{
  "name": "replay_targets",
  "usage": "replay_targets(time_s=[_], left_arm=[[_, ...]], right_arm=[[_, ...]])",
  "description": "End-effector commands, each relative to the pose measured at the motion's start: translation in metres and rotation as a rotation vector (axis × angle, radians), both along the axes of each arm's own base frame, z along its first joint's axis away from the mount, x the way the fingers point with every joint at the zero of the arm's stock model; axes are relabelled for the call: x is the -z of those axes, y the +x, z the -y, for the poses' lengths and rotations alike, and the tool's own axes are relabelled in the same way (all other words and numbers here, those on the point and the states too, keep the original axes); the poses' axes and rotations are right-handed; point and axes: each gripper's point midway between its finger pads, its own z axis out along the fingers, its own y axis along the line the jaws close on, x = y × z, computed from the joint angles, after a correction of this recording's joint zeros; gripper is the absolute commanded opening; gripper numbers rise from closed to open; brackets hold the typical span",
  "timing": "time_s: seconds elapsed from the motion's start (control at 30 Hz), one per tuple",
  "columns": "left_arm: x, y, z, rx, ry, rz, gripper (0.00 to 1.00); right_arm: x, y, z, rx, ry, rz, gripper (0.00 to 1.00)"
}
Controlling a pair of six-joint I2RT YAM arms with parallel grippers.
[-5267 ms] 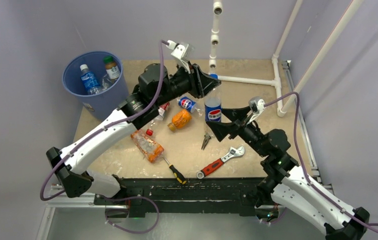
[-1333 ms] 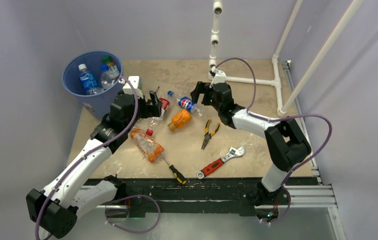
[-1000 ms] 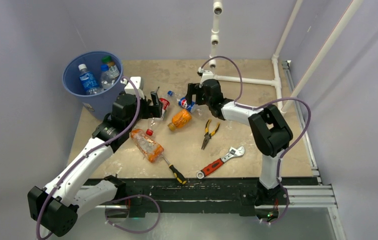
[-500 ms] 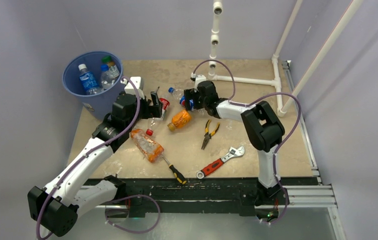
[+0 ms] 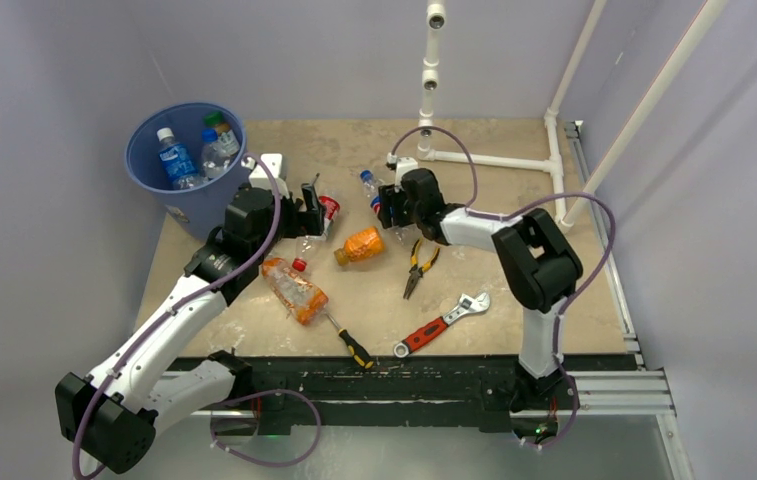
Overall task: Put the plastic bottles in the bin
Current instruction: Pick up the plastic bottle at the center of the board.
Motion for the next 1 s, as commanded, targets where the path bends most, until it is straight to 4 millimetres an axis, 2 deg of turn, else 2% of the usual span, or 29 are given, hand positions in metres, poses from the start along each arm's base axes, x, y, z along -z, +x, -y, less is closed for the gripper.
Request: replay_targets(time_s=[0.0, 0.1, 0.13, 0.17, 0.23, 0.37, 0.43, 0.57, 0.63, 0.73, 0.83, 0.9, 0.97], left_arm=[[-0.017, 0.000, -0.006, -0.038, -0.045, 0.054, 0.96], [-0.029, -0.004, -0.016, -0.078, -0.063, 0.109, 0.95], [-0.035, -0.005, -0.019, -0.089, -0.070, 0.133, 0.96], [-0.039, -0.006, -0.021, -0.096, -0.075, 0.149, 0.96], [-0.044, -0.006, -0.021, -0.098, -0.091, 0.172, 0.97], [-0.059, -0.008, -0.012, -0.074, -0.190, 0.215, 0.98], [-0.077, -0.012, -0.008, -0.061, -0.289, 0.262, 0.98], [-0.134, -0.033, 0.010, 0.061, -0.557, 0.427, 0.98], [-0.158, -0.048, 0.025, 0.180, -0.685, 0.487, 0.99], [-0.190, -0.073, 0.056, 0.428, -0.769, 0.523, 0.99], [-0.209, -0.087, 0.081, 0.613, -0.820, 0.513, 0.99], [-0.212, -0.092, 0.091, 0.684, -0.847, 0.491, 0.99], [-0.207, -0.088, 0.102, 0.712, -0.841, 0.444, 0.99]], right_arm=[[-0.084, -0.004, 0.006, 0.056, 0.110, 0.172, 0.61], [-0.132, -0.027, 0.013, 0.051, 0.204, 0.279, 0.60], [-0.147, -0.039, 0.014, 0.038, 0.232, 0.314, 0.60], [-0.172, -0.053, 0.016, 0.024, 0.274, 0.370, 0.59], [-0.203, -0.087, 0.018, -0.018, 0.341, 0.452, 0.57], [-0.236, -0.165, 0.019, -0.148, 0.476, 0.578, 0.51], [-0.250, -0.198, 0.022, -0.224, 0.561, 0.621, 0.49], [-0.265, -0.238, 0.034, -0.299, 0.687, 0.665, 0.45], [-0.270, -0.248, 0.038, -0.318, 0.737, 0.679, 0.44], [-0.275, -0.257, 0.042, -0.334, 0.801, 0.706, 0.41], [-0.272, -0.261, 0.042, -0.337, 0.861, 0.697, 0.40], [-0.270, -0.263, 0.044, -0.330, 0.910, 0.685, 0.39], [-0.269, -0.266, 0.042, -0.338, 0.958, 0.672, 0.39]])
